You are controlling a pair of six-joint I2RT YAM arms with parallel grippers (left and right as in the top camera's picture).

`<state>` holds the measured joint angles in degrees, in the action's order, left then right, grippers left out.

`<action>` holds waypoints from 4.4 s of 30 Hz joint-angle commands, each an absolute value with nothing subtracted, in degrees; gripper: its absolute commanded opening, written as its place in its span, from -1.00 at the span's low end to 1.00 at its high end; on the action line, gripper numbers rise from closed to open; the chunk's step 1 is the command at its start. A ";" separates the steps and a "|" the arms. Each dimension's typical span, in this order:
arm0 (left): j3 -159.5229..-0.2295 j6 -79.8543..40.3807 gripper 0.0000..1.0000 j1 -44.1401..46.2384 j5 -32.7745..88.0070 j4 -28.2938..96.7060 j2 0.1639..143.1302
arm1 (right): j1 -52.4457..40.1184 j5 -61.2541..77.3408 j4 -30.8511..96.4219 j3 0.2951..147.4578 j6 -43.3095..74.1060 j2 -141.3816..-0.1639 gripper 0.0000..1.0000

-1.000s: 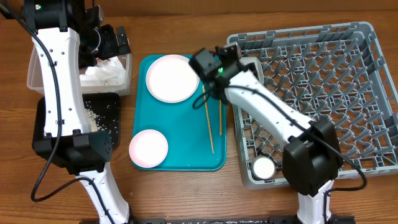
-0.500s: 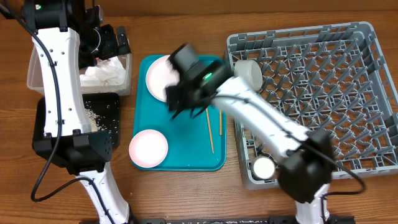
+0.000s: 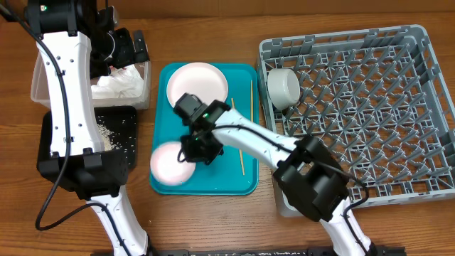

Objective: Sort waste into correct bins and load items into the dishwasher
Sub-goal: 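Grasp the pink-rimmed bowl with the right gripper and place it in the rack, then reach the right gripper to the white plate and grasp its rim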

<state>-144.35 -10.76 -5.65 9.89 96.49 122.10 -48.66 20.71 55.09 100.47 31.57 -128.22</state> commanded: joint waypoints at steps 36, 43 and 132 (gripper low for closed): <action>-144.46 -11.16 1.00 -5.61 10.52 96.62 121.54 | -41.47 -85.47 87.72 73.84 60.01 -98.06 -0.92; -144.46 -11.16 1.00 -5.61 10.52 96.62 121.54 | -41.50 -78.83 76.03 70.91 53.19 -98.13 -0.93; -144.46 -11.16 0.99 -5.61 10.52 96.62 121.54 | -38.83 -0.19 23.92 85.32 58.81 -124.22 -0.92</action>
